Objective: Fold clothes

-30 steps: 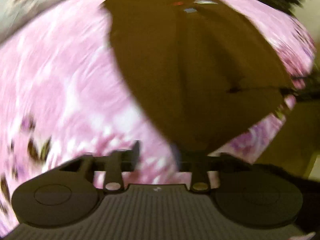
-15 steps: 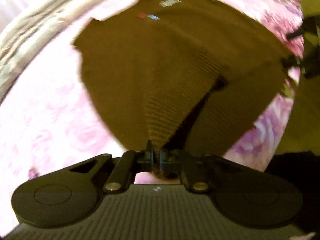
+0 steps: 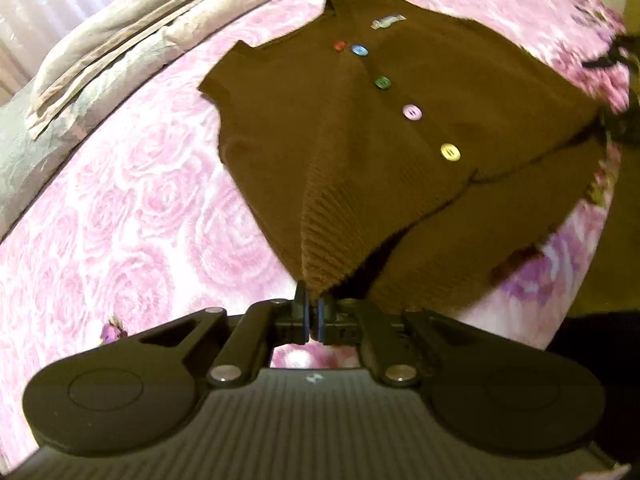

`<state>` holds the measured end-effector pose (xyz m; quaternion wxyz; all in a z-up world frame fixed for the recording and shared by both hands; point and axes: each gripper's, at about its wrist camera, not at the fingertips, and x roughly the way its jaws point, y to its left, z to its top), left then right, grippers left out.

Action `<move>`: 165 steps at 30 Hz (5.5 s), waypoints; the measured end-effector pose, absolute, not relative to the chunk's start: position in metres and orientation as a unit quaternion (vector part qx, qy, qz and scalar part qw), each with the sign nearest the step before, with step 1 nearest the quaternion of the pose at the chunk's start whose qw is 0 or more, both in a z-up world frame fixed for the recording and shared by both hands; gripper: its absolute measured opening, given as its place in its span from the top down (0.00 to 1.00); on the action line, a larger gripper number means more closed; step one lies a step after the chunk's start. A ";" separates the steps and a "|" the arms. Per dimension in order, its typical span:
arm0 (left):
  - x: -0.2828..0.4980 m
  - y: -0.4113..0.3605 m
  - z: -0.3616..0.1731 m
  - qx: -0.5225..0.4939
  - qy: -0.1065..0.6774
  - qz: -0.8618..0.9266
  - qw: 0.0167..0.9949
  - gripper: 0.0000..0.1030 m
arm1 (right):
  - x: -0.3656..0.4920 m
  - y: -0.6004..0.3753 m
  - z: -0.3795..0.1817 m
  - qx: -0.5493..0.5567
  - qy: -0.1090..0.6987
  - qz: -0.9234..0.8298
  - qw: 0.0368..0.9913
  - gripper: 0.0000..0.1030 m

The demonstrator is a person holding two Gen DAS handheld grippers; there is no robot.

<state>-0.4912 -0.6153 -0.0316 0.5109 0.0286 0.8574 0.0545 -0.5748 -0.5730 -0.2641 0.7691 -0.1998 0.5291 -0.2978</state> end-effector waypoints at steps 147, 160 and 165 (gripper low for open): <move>-0.427 -0.506 -0.172 0.554 0.388 -0.565 0.473 0.89 | -0.330 -0.344 -0.266 0.082 0.565 -0.272 0.775 0.81; -0.291 -0.583 -0.093 0.508 0.426 -0.493 0.563 0.95 | -0.432 -0.419 -0.129 0.231 0.448 -0.380 0.776 0.92; -0.212 -0.648 -0.097 0.508 0.422 -0.477 0.580 0.95 | -0.503 -0.481 -0.102 0.295 0.389 -0.431 0.759 0.93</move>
